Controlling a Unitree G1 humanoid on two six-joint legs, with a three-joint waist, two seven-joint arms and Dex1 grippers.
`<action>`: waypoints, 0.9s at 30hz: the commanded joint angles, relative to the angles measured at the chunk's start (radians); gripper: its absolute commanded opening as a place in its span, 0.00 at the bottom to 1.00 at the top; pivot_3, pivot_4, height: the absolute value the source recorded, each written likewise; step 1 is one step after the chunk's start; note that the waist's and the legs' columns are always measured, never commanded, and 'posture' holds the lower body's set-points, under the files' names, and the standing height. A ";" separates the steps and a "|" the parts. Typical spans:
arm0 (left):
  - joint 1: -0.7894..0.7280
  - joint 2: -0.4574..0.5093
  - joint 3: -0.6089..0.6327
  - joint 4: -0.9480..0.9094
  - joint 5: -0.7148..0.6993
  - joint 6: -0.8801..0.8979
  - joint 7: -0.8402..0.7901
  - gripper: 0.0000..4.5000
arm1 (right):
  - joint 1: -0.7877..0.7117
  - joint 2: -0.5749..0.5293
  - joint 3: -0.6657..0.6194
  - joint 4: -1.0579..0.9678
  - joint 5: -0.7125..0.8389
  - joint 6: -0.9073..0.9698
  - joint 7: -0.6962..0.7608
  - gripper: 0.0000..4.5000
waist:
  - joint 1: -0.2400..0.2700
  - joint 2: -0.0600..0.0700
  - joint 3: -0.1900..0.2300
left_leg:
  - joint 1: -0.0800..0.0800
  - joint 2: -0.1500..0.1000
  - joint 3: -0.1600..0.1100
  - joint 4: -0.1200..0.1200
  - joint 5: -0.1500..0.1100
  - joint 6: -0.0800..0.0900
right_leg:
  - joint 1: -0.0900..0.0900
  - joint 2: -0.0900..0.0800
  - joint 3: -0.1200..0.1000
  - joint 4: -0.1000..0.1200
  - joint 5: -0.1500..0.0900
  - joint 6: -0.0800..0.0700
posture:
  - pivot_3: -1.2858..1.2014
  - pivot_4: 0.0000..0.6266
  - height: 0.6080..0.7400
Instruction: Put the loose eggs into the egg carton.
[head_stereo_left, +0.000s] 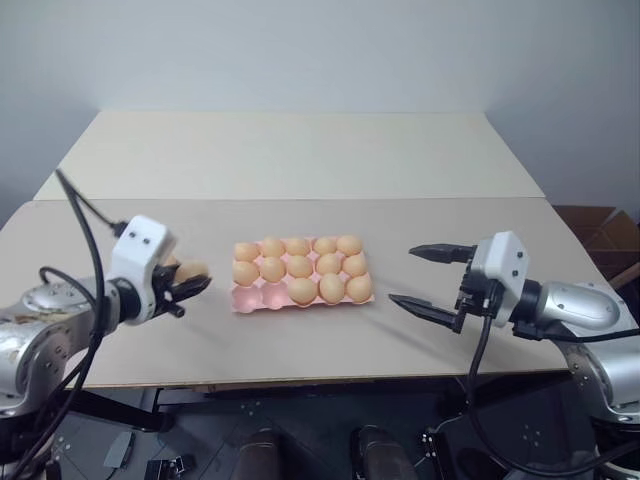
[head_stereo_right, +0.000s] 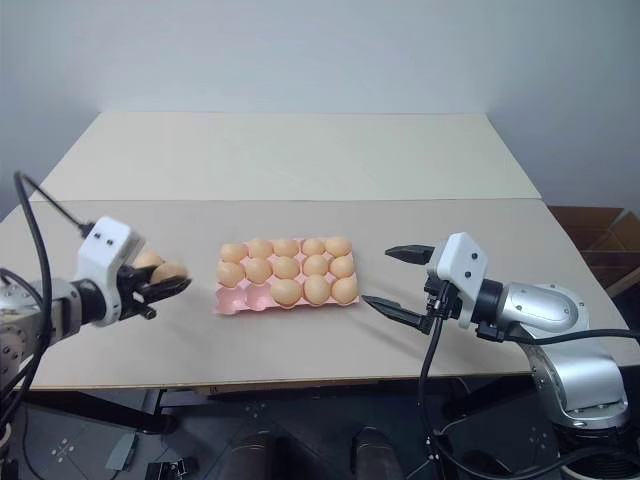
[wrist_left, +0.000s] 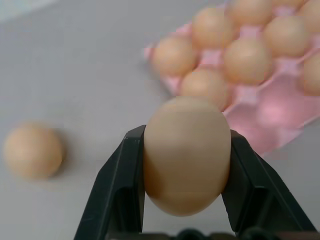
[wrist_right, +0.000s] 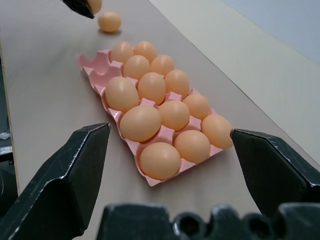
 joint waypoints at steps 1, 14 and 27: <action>-0.048 -0.005 -0.137 0.003 -0.004 -0.083 -0.095 0.40 | -0.020 0.009 -0.002 -0.026 0.013 -0.022 -0.021 1.00 | 0.000 0.000 0.000 | 0.000 0.000 0.000 0.000 0.000 0.000 | 0.000 0.000 0.000 0.000 0.000 0.000 | 0.52 0.24 1.00; -0.165 -0.003 -0.396 0.135 0.136 -0.242 -0.244 0.75 | 0.002 0.021 -0.014 -0.072 0.025 -0.002 -0.087 1.00 | -0.001 0.000 0.000 | -0.002 0.000 -0.001 0.000 0.000 0.000 | -0.001 0.001 0.000 -0.001 0.000 0.001 | 0.52 0.24 1.00; 0.098 0.103 0.125 0.066 0.055 -0.369 -0.405 1.00 | -0.004 0.005 -0.015 -0.053 0.047 -0.006 -0.078 1.00 | -0.022 0.000 0.000 | -0.001 0.001 -0.001 0.000 0.000 0.000 | -0.001 0.001 0.000 0.000 0.000 0.002 | 0.52 0.24 1.00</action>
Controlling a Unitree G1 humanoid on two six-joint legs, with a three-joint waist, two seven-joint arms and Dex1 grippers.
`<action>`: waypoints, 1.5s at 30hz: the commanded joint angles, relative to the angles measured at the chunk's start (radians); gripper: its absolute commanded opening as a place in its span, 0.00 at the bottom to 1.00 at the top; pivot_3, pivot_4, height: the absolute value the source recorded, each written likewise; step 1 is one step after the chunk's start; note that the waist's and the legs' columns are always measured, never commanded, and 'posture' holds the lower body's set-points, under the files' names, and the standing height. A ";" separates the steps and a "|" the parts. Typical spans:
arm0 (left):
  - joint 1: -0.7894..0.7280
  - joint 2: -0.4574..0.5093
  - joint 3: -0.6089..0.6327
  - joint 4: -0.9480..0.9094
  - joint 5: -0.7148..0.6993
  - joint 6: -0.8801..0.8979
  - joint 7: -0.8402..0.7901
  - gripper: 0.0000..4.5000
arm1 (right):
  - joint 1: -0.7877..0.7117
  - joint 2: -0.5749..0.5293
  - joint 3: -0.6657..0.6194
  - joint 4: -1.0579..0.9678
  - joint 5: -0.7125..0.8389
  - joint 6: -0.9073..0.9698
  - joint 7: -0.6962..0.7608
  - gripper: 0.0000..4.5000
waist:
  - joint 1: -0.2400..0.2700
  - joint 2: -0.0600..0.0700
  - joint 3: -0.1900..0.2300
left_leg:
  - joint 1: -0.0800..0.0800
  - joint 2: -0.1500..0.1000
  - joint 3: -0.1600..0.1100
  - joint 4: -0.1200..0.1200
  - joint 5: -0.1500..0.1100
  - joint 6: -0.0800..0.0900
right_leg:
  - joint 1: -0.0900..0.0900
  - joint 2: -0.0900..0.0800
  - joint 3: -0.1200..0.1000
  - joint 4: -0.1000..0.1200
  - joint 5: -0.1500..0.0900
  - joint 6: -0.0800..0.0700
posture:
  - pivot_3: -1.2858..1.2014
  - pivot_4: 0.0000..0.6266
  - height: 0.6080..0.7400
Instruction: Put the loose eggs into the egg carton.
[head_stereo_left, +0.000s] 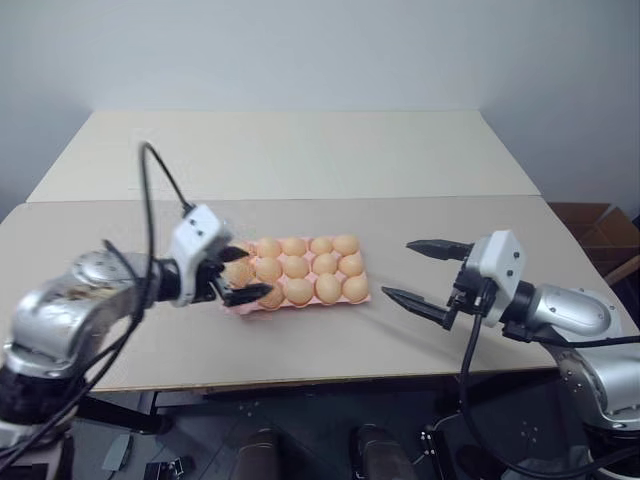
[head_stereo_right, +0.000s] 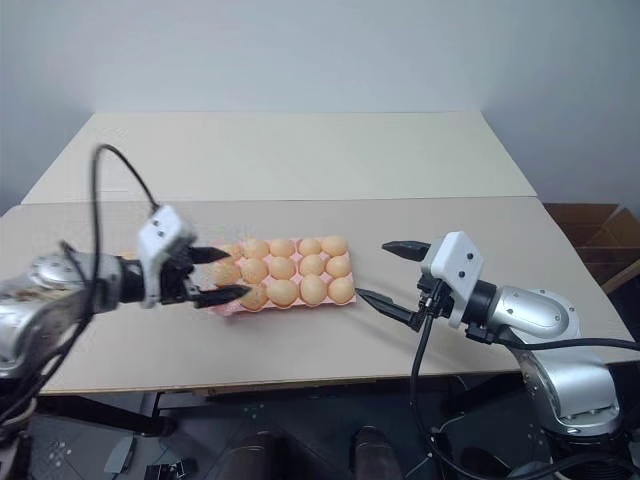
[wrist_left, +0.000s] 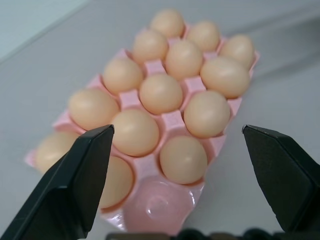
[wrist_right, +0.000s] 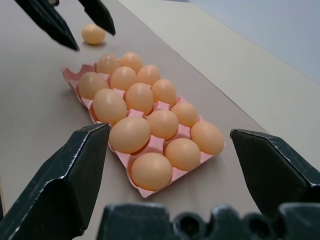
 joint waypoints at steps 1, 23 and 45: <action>0.192 0.027 0.242 -0.016 0.027 -0.156 -0.103 1.00 | -0.017 -0.018 -0.025 -0.002 0.028 -0.013 0.022 1.00 | -0.009 0.000 0.000 | 0.000 0.000 0.000 0.000 0.000 0.000 | 0.000 0.000 0.001 0.000 0.000 0.000 | 0.52 0.24 1.00; 0.718 -0.135 0.618 -0.031 -0.031 -0.382 -0.189 1.00 | -0.073 -0.036 -0.014 0.150 0.059 -0.063 0.194 1.00 | 0.019 -0.001 -0.001 | 0.002 0.002 0.003 0.000 0.000 0.000 | 0.000 -0.001 0.000 0.000 -0.004 -0.007 | 0.52 0.24 1.00; -0.201 -0.251 0.037 0.540 0.275 0.101 0.613 1.00 | -0.118 -0.021 0.006 0.142 0.044 -0.072 0.143 1.00 | 0.017 -0.002 -0.001 | 0.000 -0.001 0.001 0.000 0.000 0.000 | 0.001 -0.001 -0.001 0.000 0.001 0.001 | 0.52 0.24 1.00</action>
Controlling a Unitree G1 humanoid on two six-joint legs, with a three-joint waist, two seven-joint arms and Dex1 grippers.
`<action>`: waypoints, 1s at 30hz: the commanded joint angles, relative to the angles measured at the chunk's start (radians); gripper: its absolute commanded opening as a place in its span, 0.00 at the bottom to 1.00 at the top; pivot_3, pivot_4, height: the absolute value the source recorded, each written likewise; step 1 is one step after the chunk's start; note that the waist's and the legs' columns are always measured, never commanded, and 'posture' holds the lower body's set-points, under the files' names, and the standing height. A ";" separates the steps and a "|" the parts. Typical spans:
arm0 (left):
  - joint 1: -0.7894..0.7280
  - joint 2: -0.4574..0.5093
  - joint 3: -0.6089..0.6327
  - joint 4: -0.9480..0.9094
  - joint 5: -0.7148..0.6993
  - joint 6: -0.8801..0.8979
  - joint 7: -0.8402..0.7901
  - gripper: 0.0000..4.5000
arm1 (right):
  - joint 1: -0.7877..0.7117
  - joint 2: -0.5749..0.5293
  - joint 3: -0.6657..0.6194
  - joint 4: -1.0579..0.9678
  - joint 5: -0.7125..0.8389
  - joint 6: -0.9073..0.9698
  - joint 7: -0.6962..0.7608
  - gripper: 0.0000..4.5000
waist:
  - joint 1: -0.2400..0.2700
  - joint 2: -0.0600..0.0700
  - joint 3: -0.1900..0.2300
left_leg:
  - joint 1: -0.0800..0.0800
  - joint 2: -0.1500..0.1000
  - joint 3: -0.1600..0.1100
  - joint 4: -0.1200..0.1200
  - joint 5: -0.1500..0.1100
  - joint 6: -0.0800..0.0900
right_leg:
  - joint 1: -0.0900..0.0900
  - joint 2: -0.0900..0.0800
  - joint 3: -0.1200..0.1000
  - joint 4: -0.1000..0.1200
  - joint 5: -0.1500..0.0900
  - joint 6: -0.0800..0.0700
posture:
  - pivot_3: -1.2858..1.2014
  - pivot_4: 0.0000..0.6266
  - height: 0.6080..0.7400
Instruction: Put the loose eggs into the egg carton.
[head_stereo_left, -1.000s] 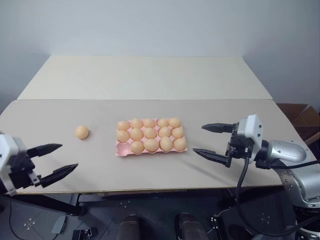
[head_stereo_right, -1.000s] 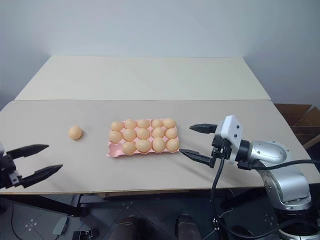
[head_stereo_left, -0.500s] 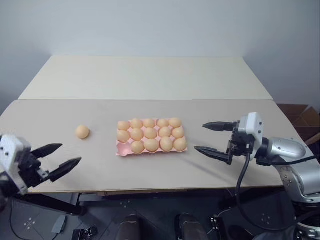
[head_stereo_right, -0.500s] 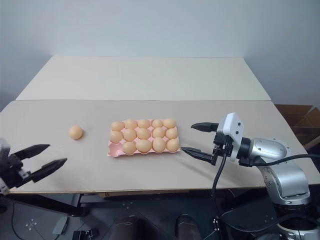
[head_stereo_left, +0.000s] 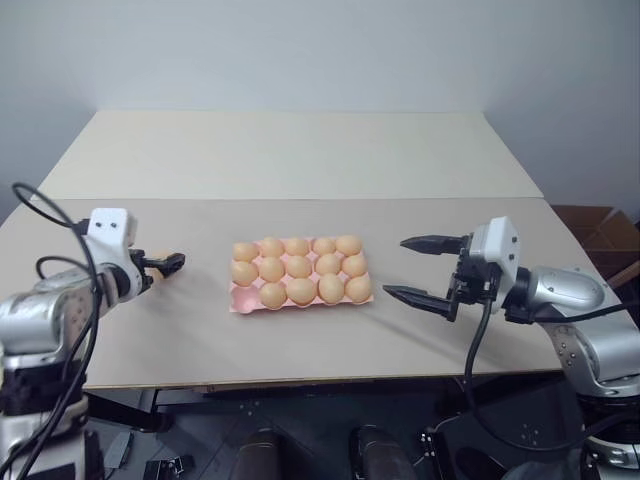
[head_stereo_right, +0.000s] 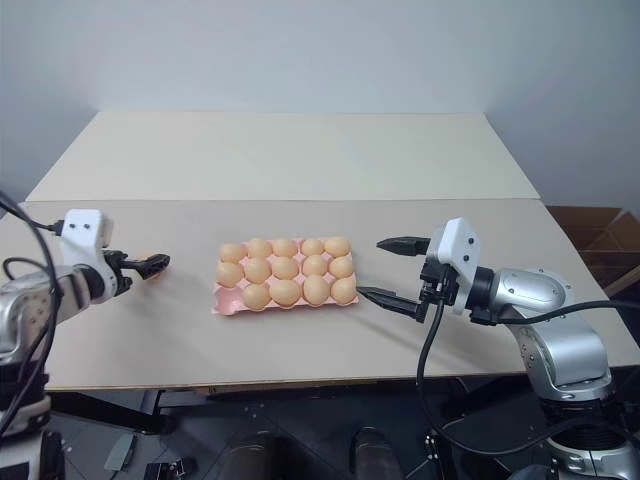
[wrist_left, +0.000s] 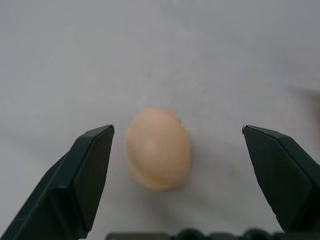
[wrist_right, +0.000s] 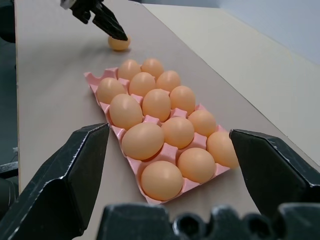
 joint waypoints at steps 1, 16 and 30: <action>-0.071 -0.025 -0.038 0.088 0.055 -0.011 0.028 0.95 | -0.004 -0.005 -0.029 -0.040 0.012 -0.020 -0.009 1.00 | 0.000 0.000 0.000 | 0.000 0.000 0.000 0.000 0.000 0.000 | 0.000 0.000 0.000 0.000 0.000 0.000 | 0.52 0.24 1.00; 0.016 0.099 -0.071 -0.202 0.010 -0.072 -0.234 0.39 | 0.054 0.002 -0.055 -0.106 0.027 0.000 -0.094 1.00 | -0.006 0.000 0.000 | -0.001 0.000 0.000 0.000 0.000 0.000 | -0.001 -0.001 0.000 0.000 0.000 0.000 | 0.52 0.24 1.00; 0.103 0.142 -0.273 -0.308 -0.054 -0.254 -0.589 0.39 | 0.107 0.022 -0.057 -0.170 0.021 0.010 -0.166 1.00 | 0.006 0.000 0.000 | -0.001 0.000 0.000 0.001 0.000 0.000 | 0.000 0.000 0.000 0.000 0.000 0.000 | 0.52 0.24 1.00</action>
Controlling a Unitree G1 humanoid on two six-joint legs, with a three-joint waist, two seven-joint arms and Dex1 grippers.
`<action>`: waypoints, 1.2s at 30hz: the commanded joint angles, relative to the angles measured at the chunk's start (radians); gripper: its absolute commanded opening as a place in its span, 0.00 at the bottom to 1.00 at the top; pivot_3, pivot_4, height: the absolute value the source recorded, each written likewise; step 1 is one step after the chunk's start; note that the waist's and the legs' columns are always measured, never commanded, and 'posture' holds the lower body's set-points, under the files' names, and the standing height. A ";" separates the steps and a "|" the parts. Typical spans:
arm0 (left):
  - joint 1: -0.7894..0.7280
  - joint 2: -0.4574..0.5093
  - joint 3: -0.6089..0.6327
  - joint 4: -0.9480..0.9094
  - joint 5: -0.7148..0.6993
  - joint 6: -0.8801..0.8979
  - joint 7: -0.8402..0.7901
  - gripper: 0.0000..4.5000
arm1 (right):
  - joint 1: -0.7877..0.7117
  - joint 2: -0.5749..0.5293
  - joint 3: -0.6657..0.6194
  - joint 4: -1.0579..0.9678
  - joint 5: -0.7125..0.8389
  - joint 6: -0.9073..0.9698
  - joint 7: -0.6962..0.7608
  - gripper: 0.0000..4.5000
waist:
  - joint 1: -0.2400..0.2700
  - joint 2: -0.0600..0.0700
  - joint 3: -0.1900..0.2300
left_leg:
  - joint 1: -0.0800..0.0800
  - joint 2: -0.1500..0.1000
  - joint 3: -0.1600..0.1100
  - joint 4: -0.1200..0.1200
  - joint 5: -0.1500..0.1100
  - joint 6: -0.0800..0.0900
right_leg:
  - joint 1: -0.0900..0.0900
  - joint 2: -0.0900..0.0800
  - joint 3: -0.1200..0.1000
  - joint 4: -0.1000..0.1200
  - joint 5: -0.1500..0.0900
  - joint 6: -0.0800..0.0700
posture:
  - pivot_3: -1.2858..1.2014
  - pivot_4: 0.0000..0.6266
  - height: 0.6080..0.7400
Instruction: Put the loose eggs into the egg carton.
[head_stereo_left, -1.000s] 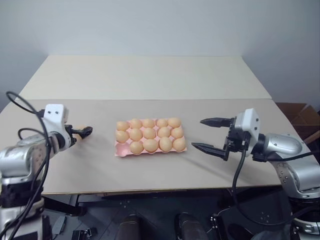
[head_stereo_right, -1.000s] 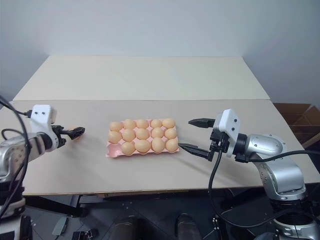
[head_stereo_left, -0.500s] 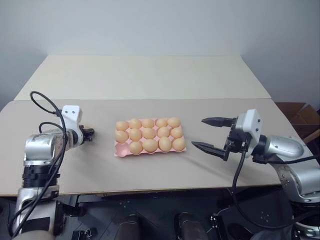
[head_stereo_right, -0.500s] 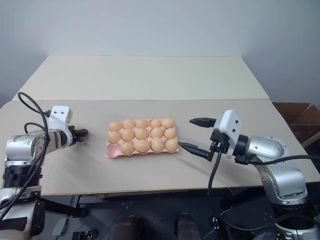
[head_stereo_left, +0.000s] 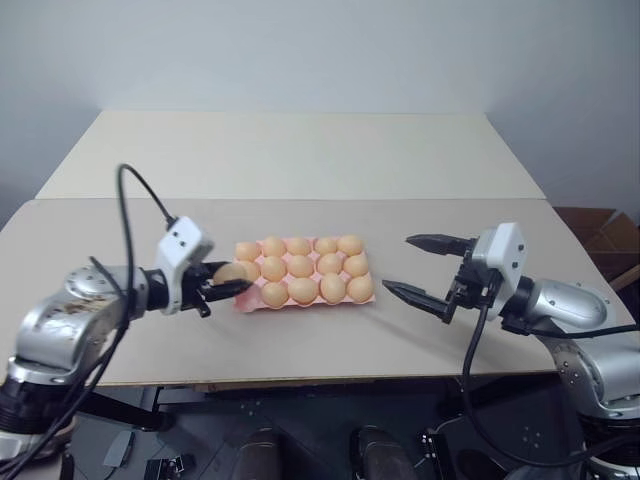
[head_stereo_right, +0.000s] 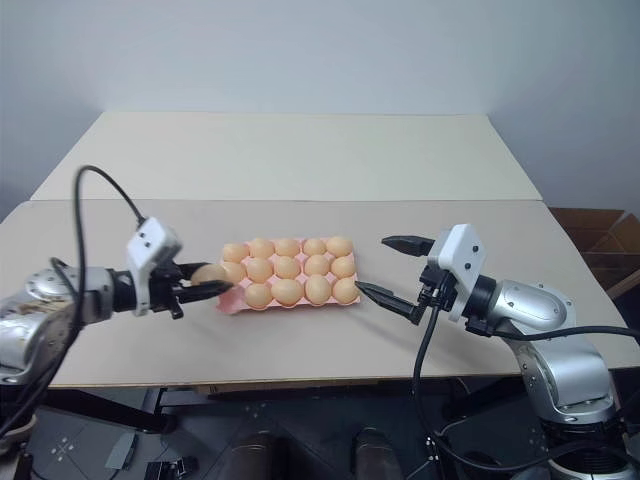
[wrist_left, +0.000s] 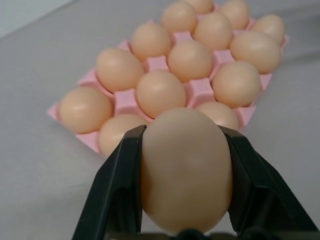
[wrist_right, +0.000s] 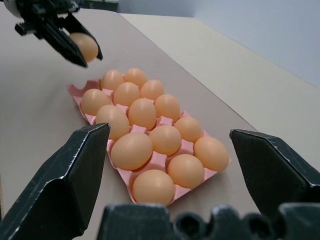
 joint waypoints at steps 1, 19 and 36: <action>-0.050 -0.009 -0.040 0.021 0.033 -0.013 0.008 0.39 | 0.019 -0.008 -0.033 -0.060 0.012 0.006 -0.026 1.00 | 0.001 0.000 0.000 | -0.001 0.000 0.000 0.000 0.000 0.000 | 0.000 0.000 0.000 0.000 0.000 0.000 | 0.52 0.24 1.00; 0.032 0.128 0.174 -0.074 0.000 -0.007 -0.032 0.99 | 0.025 -0.026 -0.040 -0.061 0.025 0.015 -0.033 1.00 | -0.010 0.000 0.000 | 0.000 0.001 0.000 0.000 0.000 0.000 | -0.001 0.000 0.000 0.000 0.000 0.001 | 0.52 0.24 1.00; 0.647 0.089 0.721 -0.021 -0.137 -0.357 -0.455 0.99 | 0.013 -0.124 -0.065 0.097 0.083 -0.016 0.241 1.00 | -0.007 0.000 0.000 | 0.001 0.002 0.001 0.000 0.000 0.000 | 0.000 -0.001 -0.001 -0.001 -0.005 -0.007 | 0.52 0.24 1.00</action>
